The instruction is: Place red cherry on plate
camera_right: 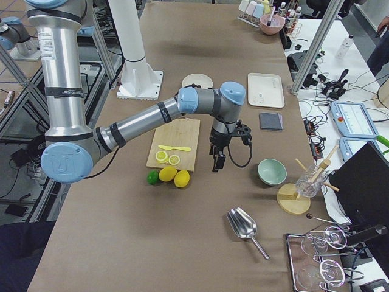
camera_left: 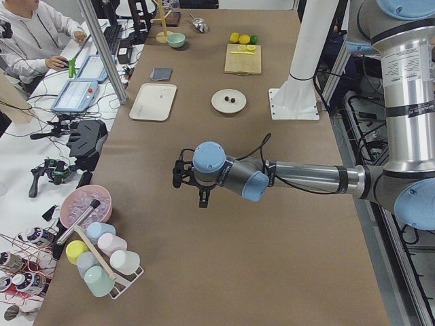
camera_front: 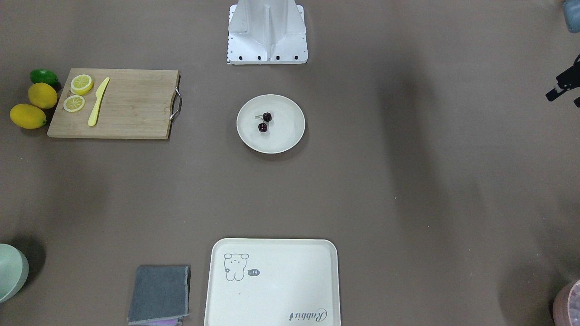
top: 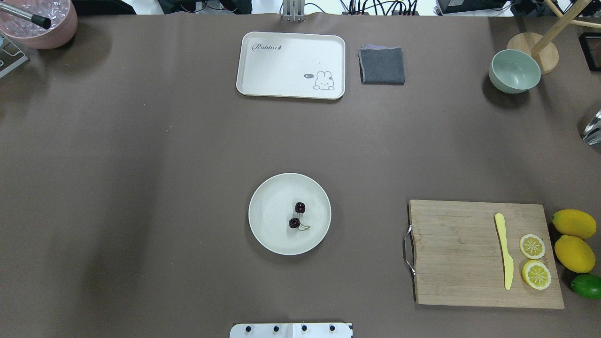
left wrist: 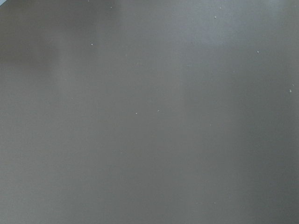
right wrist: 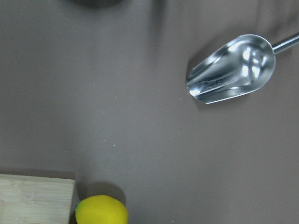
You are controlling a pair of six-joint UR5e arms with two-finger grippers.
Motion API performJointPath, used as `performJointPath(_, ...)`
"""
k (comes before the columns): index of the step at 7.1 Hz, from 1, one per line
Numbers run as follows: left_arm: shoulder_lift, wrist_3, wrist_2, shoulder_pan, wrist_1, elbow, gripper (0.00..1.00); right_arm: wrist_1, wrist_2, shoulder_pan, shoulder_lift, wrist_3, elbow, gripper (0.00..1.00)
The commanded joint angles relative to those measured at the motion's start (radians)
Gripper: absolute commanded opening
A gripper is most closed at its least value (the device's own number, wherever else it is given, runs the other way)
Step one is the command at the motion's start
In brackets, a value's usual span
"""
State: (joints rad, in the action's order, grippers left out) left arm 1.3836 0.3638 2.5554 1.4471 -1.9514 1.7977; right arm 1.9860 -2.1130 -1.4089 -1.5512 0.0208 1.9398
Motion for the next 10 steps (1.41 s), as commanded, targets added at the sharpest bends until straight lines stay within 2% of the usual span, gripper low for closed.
performJointPath(1, 0.002, -0.023, -0.001, 0.001, 0.000, -0.014, 0.97, -0.198, -0.013, -0.108, -0.110, 0.099, -0.086, 1.00)
performJointPath(2, 0.002, -0.023, -0.001, 0.004, 0.000, -0.032, 0.97, -0.197, -0.018, -0.148, -0.115, 0.138, -0.088, 1.00)
performJointPath(4, 0.014, -0.158, -0.003, 0.016, 0.002, -0.117, 0.97, -0.188, -0.044, -0.221, -0.128, 0.165, -0.094, 1.00)
performJointPath(5, 0.014, -0.164, -0.006, 0.038, 0.003, -0.133, 0.98, -0.190, -0.124, -0.237, -0.156, 0.181, -0.091, 1.00)
performJointPath(6, 0.012, -0.166, -0.058, 0.044, 0.003, -0.132, 0.98, -0.178, -0.201, -0.275, -0.164, 0.183, -0.094, 1.00)
performJointPath(8, 0.008, -0.166, -0.109, 0.084, 0.029, -0.129, 0.97, -0.161, -0.209, -0.350, -0.243, 0.212, -0.072, 1.00)
performJointPath(10, 0.008, -0.175, -0.203, 0.125, 0.069, -0.130, 0.98, -0.164, -0.197, -0.361, -0.274, 0.258, -0.093, 1.00)
